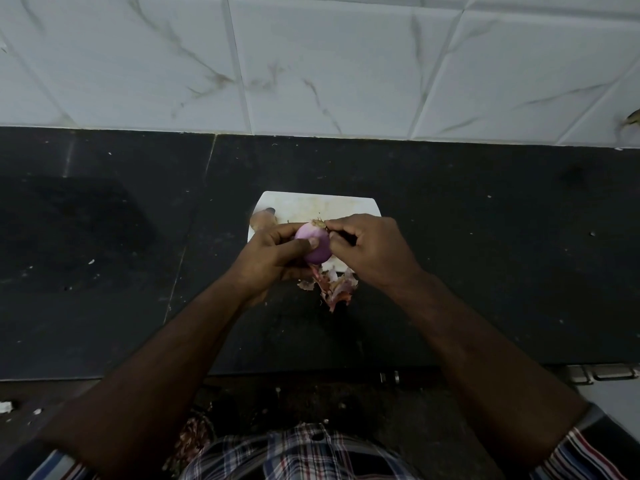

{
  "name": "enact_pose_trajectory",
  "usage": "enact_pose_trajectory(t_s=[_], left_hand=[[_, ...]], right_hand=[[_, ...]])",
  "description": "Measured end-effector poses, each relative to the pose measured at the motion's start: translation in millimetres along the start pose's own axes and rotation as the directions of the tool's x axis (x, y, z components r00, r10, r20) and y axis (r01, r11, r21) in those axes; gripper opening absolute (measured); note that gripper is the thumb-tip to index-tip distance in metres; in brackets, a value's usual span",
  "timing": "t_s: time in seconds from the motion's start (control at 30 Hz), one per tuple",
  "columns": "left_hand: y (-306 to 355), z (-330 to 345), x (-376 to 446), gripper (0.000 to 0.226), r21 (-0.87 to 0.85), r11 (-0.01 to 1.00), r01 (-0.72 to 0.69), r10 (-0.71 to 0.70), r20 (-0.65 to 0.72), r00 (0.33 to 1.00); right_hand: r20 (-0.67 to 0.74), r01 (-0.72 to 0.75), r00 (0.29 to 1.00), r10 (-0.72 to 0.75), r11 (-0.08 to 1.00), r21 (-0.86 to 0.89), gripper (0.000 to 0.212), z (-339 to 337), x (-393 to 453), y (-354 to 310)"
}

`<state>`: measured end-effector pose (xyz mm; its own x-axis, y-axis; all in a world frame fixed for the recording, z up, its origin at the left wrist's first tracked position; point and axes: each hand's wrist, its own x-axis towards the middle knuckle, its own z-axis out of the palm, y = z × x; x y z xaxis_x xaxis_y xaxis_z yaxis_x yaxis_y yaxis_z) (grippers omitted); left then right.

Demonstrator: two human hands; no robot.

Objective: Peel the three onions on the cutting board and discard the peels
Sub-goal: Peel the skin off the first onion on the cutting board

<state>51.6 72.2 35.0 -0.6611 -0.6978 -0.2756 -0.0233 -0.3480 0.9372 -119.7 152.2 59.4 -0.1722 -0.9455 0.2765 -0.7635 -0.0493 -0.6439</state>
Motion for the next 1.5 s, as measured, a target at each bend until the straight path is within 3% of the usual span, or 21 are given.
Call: enact_pose_trajectory(t_s=[0.43,0.6,0.8,1.0,1.2,1.33,1.43,1.5], left_hand=[[-3.0,2.6,-4.3,0.026,0.008,1.000,0.012,-0.012,0.021,1.000],[2.1,1.7,-5.7,0.019,-0.029,0.999,0.031,-0.031,-0.002,1.000],[3.4,-1.7,-6.1,0.037,0.004,0.999,0.036,-0.036,0.034,0.999],[4.6,-1.5,-8.7,0.047,0.001,0.999,0.032,-0.032,0.058,0.998],[4.7,-0.5,-11.9,0.044,-0.059,0.997,0.046,-0.042,0.069,0.997],[9.8,0.0,-10.8,0.029,-0.138,0.981,0.134,-0.132,0.019,0.991],[13.4,-1.7,-9.3,0.035,-0.150,0.964,0.219,-0.222,-0.005,0.975],[15.8,1.6,-8.9,0.041,-0.189,0.952,0.241,-0.243,0.010,0.970]], right_hand=[[0.022,0.003,1.000,-0.002,0.999,-0.046,0.021,3.4,1.9,2.8],[0.054,-0.197,0.980,0.190,0.960,0.198,0.022,3.6,2.3,8.0],[0.054,-0.087,0.995,0.080,0.986,0.143,0.021,1.5,-0.9,6.7],[0.022,-0.111,0.994,0.108,0.977,0.182,0.018,5.4,-2.9,9.1],[-0.103,-0.104,0.986,0.128,0.972,0.209,0.021,16.7,-6.5,8.9],[0.046,-0.206,0.977,0.210,0.853,0.480,0.034,12.2,-2.8,6.0],[0.173,-0.109,0.984,0.048,0.925,0.364,0.047,10.6,-2.5,5.6],[0.128,-0.107,0.990,0.064,0.924,0.367,0.044,12.1,-2.2,3.3]])
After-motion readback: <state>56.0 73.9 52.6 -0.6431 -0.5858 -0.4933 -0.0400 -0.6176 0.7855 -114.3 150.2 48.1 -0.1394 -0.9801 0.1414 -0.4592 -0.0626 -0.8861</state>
